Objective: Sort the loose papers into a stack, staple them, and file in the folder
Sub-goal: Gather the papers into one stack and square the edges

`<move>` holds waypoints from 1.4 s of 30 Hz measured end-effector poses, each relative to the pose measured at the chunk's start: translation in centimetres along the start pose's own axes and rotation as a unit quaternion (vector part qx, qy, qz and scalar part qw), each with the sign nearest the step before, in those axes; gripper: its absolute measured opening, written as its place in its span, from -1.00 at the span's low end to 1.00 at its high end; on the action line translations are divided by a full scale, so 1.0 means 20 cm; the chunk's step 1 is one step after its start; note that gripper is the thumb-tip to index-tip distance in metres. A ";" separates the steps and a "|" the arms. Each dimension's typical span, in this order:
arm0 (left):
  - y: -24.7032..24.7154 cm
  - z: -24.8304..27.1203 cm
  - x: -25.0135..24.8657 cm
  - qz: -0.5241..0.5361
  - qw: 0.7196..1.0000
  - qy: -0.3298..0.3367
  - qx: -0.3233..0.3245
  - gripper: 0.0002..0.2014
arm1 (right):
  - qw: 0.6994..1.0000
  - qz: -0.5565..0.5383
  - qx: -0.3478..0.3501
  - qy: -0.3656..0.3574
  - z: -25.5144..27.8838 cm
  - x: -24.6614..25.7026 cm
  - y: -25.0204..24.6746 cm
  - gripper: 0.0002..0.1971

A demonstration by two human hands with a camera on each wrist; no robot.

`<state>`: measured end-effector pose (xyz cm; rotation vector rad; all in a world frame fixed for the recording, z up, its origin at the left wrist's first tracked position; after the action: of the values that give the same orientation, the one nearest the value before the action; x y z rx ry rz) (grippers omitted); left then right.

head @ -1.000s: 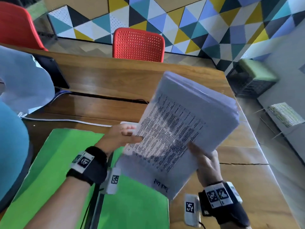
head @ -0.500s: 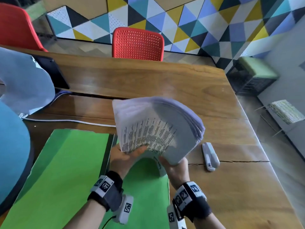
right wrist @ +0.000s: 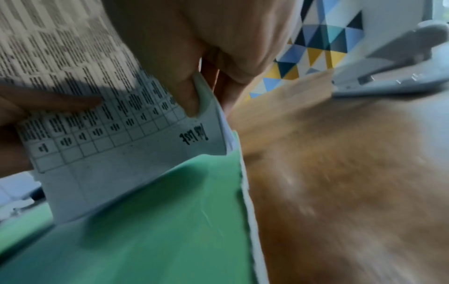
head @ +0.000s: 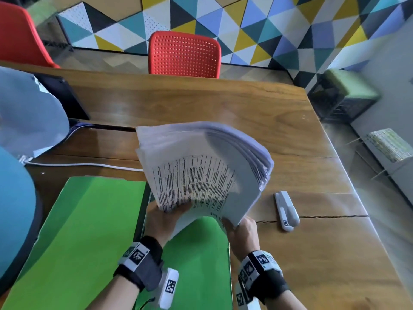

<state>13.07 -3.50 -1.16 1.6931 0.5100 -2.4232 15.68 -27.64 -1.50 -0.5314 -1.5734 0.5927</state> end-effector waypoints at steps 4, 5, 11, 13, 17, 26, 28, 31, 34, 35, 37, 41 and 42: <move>0.01 -0.01 -0.01 -0.007 1.000 0.001 0.021 -0.83 | 0.996 -0.047 0.064 0.033 0.01 -0.07 0.06 -0.73; 0.01 -0.01 -0.02 0.002 1.000 -0.003 0.028 -0.81 | 0.994 -0.067 0.067 0.048 -0.02 -0.10 0.04 -0.72; 0.02 0.00 0.01 0.135 0.982 -0.111 0.066 -0.28 | 0.996 -0.077 0.012 -0.051 -0.09 0.18 -0.29 -0.75; 0.02 0.01 0.03 0.116 0.985 -0.119 0.039 -0.14 | 0.993 -0.045 0.000 -0.109 -0.10 0.30 -0.34 -0.81; 0.10 0.05 0.06 0.099 0.985 -0.114 0.088 -0.67 | 0.988 0.021 0.022 -0.153 -0.12 0.46 -0.43 -0.86; -0.18 0.39 -0.72 -0.338 0.851 0.361 -0.178 -0.13 | 0.950 0.148 0.097 -0.259 -0.02 0.83 -0.61 -0.90; -0.07 0.46 -0.85 -0.395 0.800 0.430 -0.140 -0.14 | 0.915 0.208 0.141 -0.316 0.05 0.98 -0.60 -0.86; 0.08 0.45 -0.89 -0.461 0.772 0.436 -0.034 -0.40 | 0.867 0.281 0.162 -0.379 0.11 1.17 -0.59 -0.80; 0.09 0.47 -0.91 -0.409 0.787 0.462 -0.009 -0.63 | 0.846 0.284 0.107 -0.439 0.12 1.33 -0.65 -0.82; 0.08 0.47 -0.92 -0.379 0.805 0.457 -0.009 -0.60 | 0.848 0.266 0.071 -0.454 0.11 1.36 -0.68 -0.82; 0.02 0.42 -0.92 -0.297 0.868 0.398 0.013 -0.48 | 0.872 0.220 -0.023 -0.436 0.04 1.32 -0.78 -0.59; -0.08 0.30 -0.80 -0.096 0.964 0.228 0.100 -0.59 | 0.967 0.083 -0.123 -0.206 -0.17 0.87 -0.91 0.09; -0.10 0.29 -0.78 -0.046 0.973 0.196 0.113 -0.65 | 0.985 0.015 -0.110 -0.129 -0.19 0.71 -0.88 0.14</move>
<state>12.92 -4.92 15.43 2.3147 0.3730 -2.2819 18.51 -31.51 21.06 -0.6662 -1.8929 0.5285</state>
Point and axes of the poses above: each hand's wrist, its own z-axis away from the middle knuckle, its own y-axis out of the palm, x = y × z, the point moved 10 cm from there along -z, towards the middle knuckle, and after that the axes turned 9 degrees about -z, right-handed, at the moved point
